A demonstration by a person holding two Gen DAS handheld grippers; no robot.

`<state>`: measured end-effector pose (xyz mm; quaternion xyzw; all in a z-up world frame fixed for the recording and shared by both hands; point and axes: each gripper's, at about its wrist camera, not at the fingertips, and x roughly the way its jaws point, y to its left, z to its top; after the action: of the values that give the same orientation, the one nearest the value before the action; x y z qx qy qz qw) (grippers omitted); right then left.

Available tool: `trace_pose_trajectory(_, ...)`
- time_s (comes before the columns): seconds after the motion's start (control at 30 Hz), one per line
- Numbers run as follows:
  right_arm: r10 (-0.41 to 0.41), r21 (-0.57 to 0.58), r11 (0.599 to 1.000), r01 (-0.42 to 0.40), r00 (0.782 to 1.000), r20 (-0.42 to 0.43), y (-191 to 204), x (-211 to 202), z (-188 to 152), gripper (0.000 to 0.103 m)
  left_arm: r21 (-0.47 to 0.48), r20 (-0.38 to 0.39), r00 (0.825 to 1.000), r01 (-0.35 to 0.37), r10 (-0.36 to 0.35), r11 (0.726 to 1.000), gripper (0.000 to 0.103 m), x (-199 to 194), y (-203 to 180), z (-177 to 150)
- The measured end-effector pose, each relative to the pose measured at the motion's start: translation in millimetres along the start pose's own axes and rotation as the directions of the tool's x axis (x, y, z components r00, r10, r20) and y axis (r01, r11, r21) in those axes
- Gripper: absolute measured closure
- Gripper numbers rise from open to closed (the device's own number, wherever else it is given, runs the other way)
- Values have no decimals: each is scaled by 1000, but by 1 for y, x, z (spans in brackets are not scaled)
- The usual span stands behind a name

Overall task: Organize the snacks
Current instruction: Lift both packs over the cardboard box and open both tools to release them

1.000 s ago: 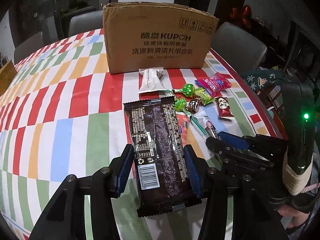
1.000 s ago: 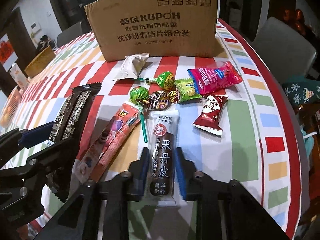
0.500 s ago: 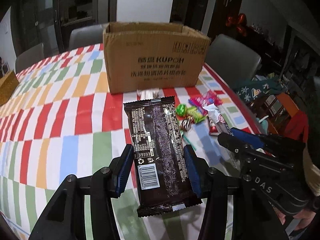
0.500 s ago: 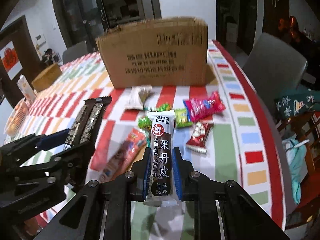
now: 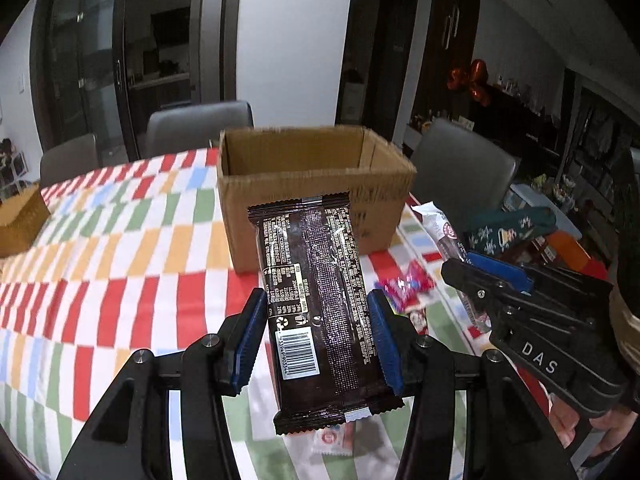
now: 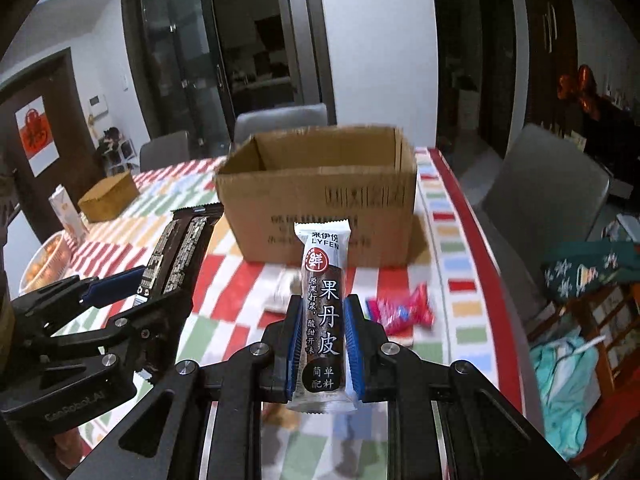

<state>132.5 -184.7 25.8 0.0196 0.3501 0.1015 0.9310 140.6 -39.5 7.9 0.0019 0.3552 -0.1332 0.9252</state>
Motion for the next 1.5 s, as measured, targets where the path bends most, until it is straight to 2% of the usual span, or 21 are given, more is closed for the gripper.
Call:
trace_pose_trajectory(0.47,-7,-27,1000,9,997,78,-5,18,81,82,28,31,999,-25,24,999,53,19,16,78)
trace_pose_trajectory(0.67,-1,-27,1000,3,997,79,-8,33,109,82,67,54,998,-40,37,997,53,27,18,111)
trace_pose_trajectory(0.83,-4,-28,1000,6,998,62,-11,50,125,82,76,43,998,-47,44,996,53,45,24,132)
trace_pose_trajectory(1.27,-19,-11,1000,19,1000,-6,-25,100,151,82,70,-40,996,-73,76,995,52,100,32,155)
trace_pose_trajectory(1.43,-56,1,998,56,998,-11,-29,110,153,81,77,-47,995,-85,89,993,51,104,31,154)
trace_pose_trajectory(1.5,-67,-6,998,67,998,-1,-27,106,150,70,83,-34,995,-95,98,992,46,98,30,151)
